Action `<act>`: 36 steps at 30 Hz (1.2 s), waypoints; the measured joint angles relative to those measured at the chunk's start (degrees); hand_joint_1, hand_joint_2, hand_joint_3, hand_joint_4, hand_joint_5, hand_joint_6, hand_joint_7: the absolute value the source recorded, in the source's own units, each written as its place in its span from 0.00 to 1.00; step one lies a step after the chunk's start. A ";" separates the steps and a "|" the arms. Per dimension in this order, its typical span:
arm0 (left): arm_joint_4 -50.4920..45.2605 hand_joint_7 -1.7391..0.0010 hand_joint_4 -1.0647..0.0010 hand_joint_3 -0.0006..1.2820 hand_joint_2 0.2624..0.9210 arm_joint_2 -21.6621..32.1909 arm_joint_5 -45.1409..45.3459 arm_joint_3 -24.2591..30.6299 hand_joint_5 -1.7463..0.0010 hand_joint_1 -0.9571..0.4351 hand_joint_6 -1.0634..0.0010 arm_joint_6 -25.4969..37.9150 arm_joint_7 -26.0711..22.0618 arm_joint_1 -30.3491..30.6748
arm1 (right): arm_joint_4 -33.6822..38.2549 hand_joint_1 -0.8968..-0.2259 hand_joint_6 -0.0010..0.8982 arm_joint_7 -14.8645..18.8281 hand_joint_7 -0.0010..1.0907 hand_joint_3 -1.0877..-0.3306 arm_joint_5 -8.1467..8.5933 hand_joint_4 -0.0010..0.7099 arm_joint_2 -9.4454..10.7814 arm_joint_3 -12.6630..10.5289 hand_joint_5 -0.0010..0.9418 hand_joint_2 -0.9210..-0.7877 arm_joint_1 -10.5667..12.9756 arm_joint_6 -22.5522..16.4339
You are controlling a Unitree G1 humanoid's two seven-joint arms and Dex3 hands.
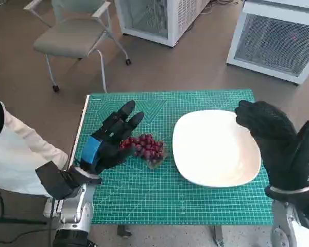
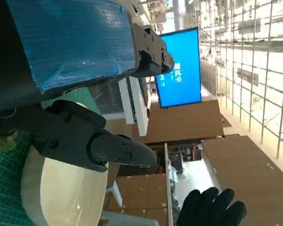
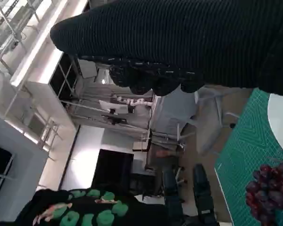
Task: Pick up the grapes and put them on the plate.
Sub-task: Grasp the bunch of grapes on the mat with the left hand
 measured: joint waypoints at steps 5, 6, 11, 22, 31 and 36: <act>0.00 1.00 0.67 0.09 1.00 0.07 0.00 -0.01 1.00 0.40 0.66 0.00 -0.08 0.00 | 0.00 0.83 0.28 0.00 0.90 0.66 0.00 0.66 0.00 -0.01 0.88 0.00 0.00 0.00; 0.00 1.00 0.67 0.09 1.00 0.09 0.00 -0.02 1.00 0.40 0.66 0.00 -0.12 0.00 | 0.00 0.83 0.28 0.00 0.90 0.66 0.00 0.66 0.00 -0.01 0.88 0.00 0.00 0.00; 0.00 1.00 0.67 0.09 1.00 0.25 -0.01 -0.02 1.00 0.39 0.66 0.08 -0.53 0.00 | -0.01 0.82 0.28 0.00 0.90 0.66 0.00 0.66 0.00 0.00 0.88 0.00 0.00 0.00; 0.00 1.00 0.67 0.09 1.00 0.62 -0.12 0.00 1.00 0.40 0.66 0.37 -0.94 0.00 | -0.04 0.83 0.28 0.00 0.90 0.65 -0.01 0.66 0.00 0.01 0.88 0.00 0.00 0.00; 0.00 1.00 0.67 0.09 1.00 0.67 -0.19 0.02 1.00 0.39 0.66 0.65 -1.22 0.00 | -0.03 0.83 0.28 0.00 0.90 0.65 -0.01 0.66 0.00 -0.01 0.88 0.00 -0.01 0.00; -0.01 1.00 0.67 0.09 1.00 0.68 -0.18 0.02 1.00 0.40 0.66 0.75 -1.22 0.00 | -0.01 0.83 0.28 0.00 0.90 0.65 -0.01 0.66 0.00 0.00 0.88 0.00 -0.04 0.00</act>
